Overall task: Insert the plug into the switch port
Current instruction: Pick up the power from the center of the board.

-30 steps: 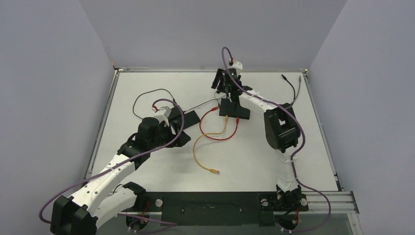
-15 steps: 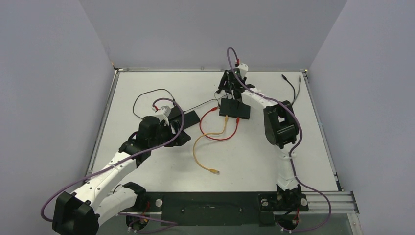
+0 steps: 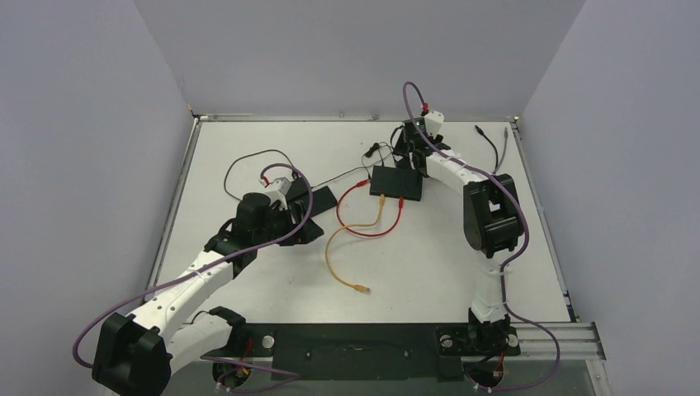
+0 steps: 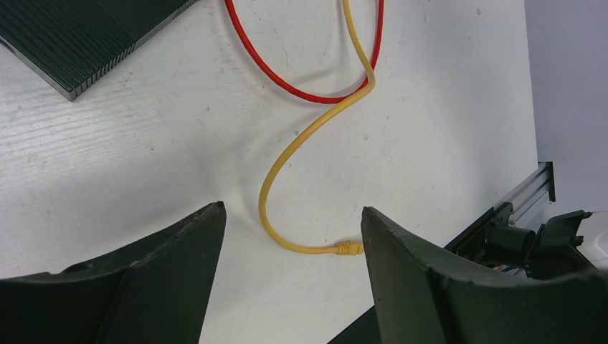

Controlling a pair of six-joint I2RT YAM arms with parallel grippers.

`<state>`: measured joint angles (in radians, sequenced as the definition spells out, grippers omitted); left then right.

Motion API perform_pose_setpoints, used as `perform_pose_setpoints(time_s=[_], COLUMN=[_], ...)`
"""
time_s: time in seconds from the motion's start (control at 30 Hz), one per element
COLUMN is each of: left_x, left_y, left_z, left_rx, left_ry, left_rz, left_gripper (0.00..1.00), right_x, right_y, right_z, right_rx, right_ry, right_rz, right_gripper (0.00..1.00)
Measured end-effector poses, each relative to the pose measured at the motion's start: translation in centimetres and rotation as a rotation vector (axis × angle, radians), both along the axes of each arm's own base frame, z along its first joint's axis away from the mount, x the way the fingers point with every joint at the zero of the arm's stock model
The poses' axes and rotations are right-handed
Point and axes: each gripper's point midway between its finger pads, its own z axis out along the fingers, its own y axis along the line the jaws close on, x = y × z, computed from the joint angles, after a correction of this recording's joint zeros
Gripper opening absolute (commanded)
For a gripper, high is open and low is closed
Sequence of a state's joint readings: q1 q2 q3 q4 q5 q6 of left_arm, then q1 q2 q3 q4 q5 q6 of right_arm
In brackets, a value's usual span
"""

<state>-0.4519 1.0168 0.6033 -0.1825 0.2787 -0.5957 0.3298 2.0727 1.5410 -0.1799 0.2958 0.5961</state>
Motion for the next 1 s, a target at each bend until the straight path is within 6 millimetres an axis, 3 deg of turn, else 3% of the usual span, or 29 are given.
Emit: perform_pose_setpoints(time_s=[0.37, 0.77, 1.0], left_x=[0.1, 0.1, 0.1], left_y=[-0.1, 0.0, 0.0], left_z=[-0.2, -0.2, -0.2], left_rx=[-0.01, -0.019, -0.02], left_ry=[0.013, 0.019, 0.022], left_rz=[-0.007, -0.01, -0.011], left_gripper=[0.67, 0.67, 0.67], right_x=[1.2, 1.2, 1.4], right_y=[0.5, 0.9, 0.8], right_z=[0.9, -3.8, -4.3], right_rx=[0.062, 0.089, 0.083], right_ry=[-0.007, 0.09, 0.113], right_rz=[-0.064, -0.115, -0.136], right_gripper=[0.63, 0.63, 0.61])
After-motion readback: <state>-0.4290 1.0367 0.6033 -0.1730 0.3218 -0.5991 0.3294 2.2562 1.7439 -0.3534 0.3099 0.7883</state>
